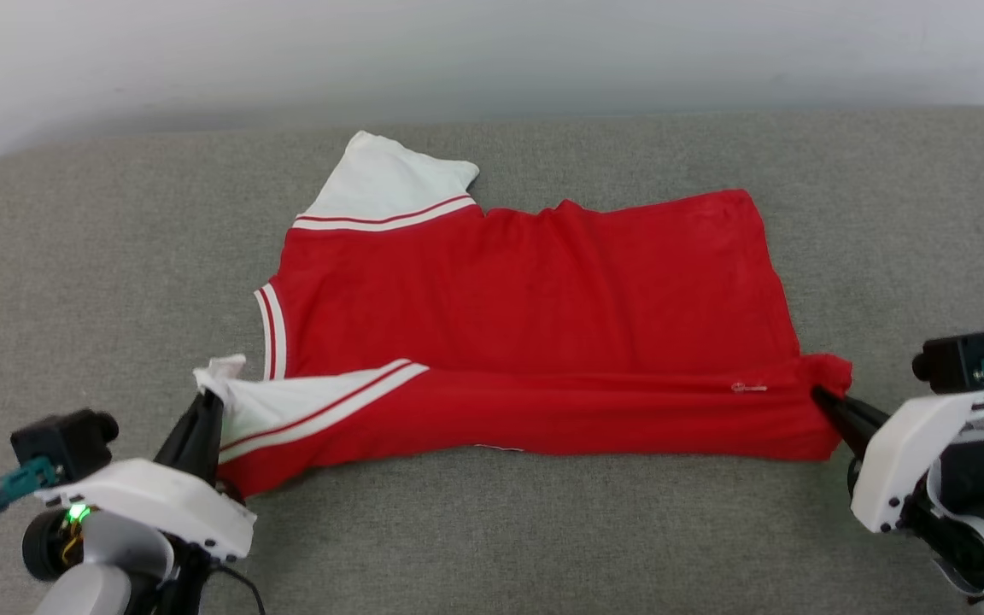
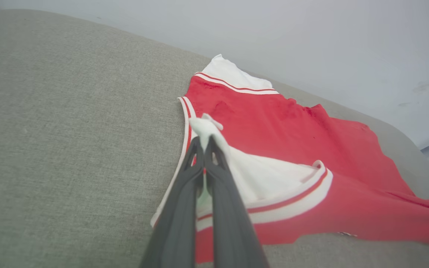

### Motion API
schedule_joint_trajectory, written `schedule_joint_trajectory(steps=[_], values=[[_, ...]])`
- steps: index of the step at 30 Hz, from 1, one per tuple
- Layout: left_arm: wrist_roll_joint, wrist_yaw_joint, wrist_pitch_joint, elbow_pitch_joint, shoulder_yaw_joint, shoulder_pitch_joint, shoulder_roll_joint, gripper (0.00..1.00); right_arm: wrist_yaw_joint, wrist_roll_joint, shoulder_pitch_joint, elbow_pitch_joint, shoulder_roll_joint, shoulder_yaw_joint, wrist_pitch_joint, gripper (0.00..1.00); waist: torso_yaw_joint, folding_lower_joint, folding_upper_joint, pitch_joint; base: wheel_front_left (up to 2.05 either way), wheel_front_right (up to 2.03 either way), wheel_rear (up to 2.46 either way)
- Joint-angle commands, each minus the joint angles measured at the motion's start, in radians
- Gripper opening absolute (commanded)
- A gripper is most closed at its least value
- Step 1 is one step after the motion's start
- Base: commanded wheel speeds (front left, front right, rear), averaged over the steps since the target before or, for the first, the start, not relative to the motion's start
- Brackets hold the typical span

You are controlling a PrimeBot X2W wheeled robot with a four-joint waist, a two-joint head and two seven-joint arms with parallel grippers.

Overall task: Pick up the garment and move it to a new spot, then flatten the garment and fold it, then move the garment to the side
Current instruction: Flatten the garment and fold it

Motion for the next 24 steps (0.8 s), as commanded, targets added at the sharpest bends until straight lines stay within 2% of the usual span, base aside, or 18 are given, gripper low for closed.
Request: schedule_joint_trajectory(steps=[1, 5, 6, 11, 12, 13, 14, 15, 16, 17, 18, 19, 24], values=[[0.009, -0.010, -0.007, 0.018, 0.001, -0.038, -0.004, 0.00, -0.002, -0.015, -0.026, 0.005, 0.006, -0.006, 0.005, 0.00, 0.000, 0.0000, 0.0000, 0.033, 0.00, 0.00, 0.00], [0.016, -0.055, -0.024, 0.103, -0.016, -0.145, -0.027, 0.00, -0.002, -0.064, -0.102, 0.021, 0.026, -0.005, 0.016, 0.00, 0.011, 0.0000, 0.0000, 0.082, 0.00, 0.00, 0.00], [0.022, -0.090, -0.014, 0.166, -0.039, -0.215, -0.035, 0.00, -0.002, -0.098, -0.149, 0.042, 0.028, -0.013, 0.017, 0.00, 0.018, 0.0000, 0.0000, 0.116, 0.00, 0.00, 0.00], [0.016, -0.140, 0.017, 0.294, -0.077, -0.289, -0.056, 0.00, -0.002, -0.141, -0.200, 0.105, 0.050, 0.014, 0.003, 0.00, 0.015, 0.0000, 0.0000, 0.151, 0.00, 0.00, 0.00], [0.016, -0.150, 0.024, 0.317, -0.088, -0.299, -0.063, 0.00, -0.002, -0.146, -0.207, 0.121, 0.053, 0.018, -0.010, 0.16, 0.013, 0.0000, 0.0000, 0.153, 0.00, 0.00, 0.00], [0.015, -0.160, 0.030, 0.339, -0.096, -0.308, -0.069, 0.00, -0.002, -0.150, -0.213, 0.137, 0.058, 0.022, -0.023, 0.40, 0.012, 0.0000, 0.0000, 0.154, 0.00, 0.00, 0.00], [0.013, -0.167, 0.033, 0.360, -0.101, -0.316, -0.072, 0.00, -0.002, -0.152, -0.216, 0.156, 0.064, 0.026, -0.034, 0.91, 0.010, 0.0000, 0.0000, 0.154, 0.00, 0.00, 0.00], [0.011, -0.175, 0.034, 0.378, -0.103, -0.322, -0.074, 0.00, -0.002, -0.149, -0.216, 0.171, 0.071, 0.034, -0.044, 1.00, 0.010, 0.0000, 0.0000, 0.153, 0.00, 0.00, 0.00], [0.010, -0.181, 0.030, 0.397, -0.105, -0.328, -0.077, 0.10, -0.002, -0.141, -0.216, 0.186, 0.077, 0.040, -0.057, 1.00, 0.010, 0.0000, 0.0000, 0.149, 0.00, 0.00, 0.00], [0.008, -0.187, 0.028, 0.413, -0.108, -0.332, -0.083, 0.37, -0.002, -0.139, -0.214, 0.197, 0.076, 0.047, -0.073, 1.00, 0.010, 0.0000, 0.0000, 0.143, 0.00, 0.00, 0.00], [0.007, -0.191, 0.024, 0.427, -0.109, -0.335, -0.087, 0.93, -0.002, -0.139, -0.215, 0.205, 0.072, 0.053, -0.093, 1.00, 0.008, 0.0000, 0.0000, 0.138, 0.00, 0.00, 0.00], [0.007, -0.195, 0.014, 0.438, -0.105, -0.337, -0.090, 1.00, -0.002, -0.132, -0.214, 0.213, 0.074, 0.056, -0.116, 1.00, 0.005, 0.0000, 0.0000, 0.130, 0.00, 0.00, 0.00], [-0.009, -0.204, -0.023, 0.465, -0.075, -0.313, -0.069, 1.00, -0.002, -0.135, -0.187, 0.199, 0.073, 0.065, -0.280, 1.00, -0.010, 0.0000, 0.0000, 0.067, 0.00, 0.00, 0.00]])
